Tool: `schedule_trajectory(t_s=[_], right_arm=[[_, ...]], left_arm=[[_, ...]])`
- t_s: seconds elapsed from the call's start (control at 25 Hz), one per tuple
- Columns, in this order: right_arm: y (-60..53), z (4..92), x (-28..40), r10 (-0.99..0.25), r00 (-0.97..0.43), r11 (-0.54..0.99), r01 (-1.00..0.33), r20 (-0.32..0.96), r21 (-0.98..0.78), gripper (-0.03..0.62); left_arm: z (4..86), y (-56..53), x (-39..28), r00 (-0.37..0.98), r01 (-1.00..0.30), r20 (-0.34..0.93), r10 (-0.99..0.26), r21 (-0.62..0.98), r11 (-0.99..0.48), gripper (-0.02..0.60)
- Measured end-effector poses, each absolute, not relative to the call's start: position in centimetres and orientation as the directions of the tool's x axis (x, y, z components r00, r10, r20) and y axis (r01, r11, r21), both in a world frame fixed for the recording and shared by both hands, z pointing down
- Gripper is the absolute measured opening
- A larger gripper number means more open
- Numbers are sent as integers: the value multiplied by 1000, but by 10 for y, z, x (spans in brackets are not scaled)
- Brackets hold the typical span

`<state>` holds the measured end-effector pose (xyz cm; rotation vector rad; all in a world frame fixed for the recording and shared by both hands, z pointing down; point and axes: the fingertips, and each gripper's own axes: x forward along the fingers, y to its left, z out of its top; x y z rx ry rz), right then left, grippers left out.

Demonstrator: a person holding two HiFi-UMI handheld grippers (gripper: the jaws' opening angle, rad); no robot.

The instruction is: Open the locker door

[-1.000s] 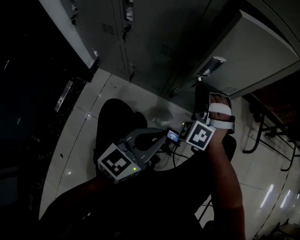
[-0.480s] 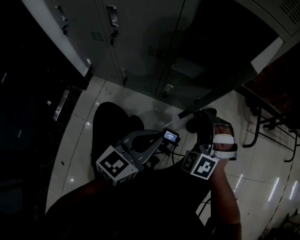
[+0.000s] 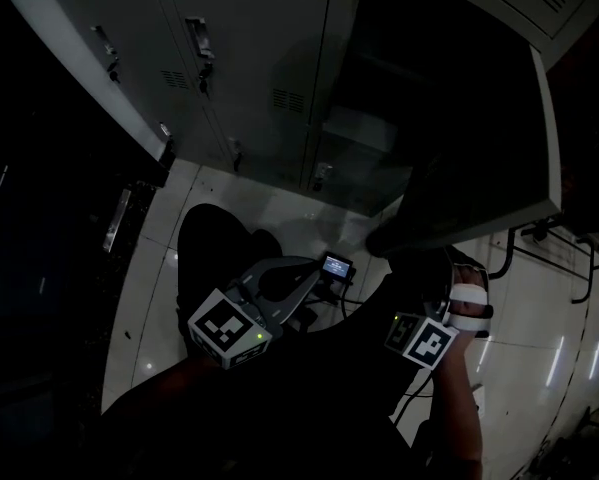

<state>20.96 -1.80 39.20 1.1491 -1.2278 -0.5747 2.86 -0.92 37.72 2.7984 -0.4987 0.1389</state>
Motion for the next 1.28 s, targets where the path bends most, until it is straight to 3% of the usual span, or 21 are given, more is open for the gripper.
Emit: schedule_trajectory(t_s=[0.52, 0.64, 0.72, 0.84, 1.0, 1.28], right_arm=[[3, 399, 253, -817, 372, 381, -225, 441, 897, 60], [8, 389, 249, -829, 349, 354, -278, 437, 893, 65], [21, 380, 248, -833, 321, 321, -382, 450, 867, 75], [38, 365, 234, -856, 190, 274, -621, 480, 735, 70], [35, 346, 190, -904, -123, 296, -871, 410, 391, 3], [14, 343, 149, -894, -339, 348, -937, 292, -21, 2]], left_arm=[[376, -7, 33, 935, -351, 153, -320, 257, -901, 12], [378, -6, 34, 934, -351, 160, -318, 257, -900, 12], [376, -7, 34, 935, -350, 155, -319, 250, -903, 12], [375, -9, 33, 934, -351, 155, -321, 243, -904, 12], [374, -11, 35, 934, -354, 148, -326, 249, -901, 12], [370, -13, 32, 932, -359, 148, -332, 240, -902, 12]])
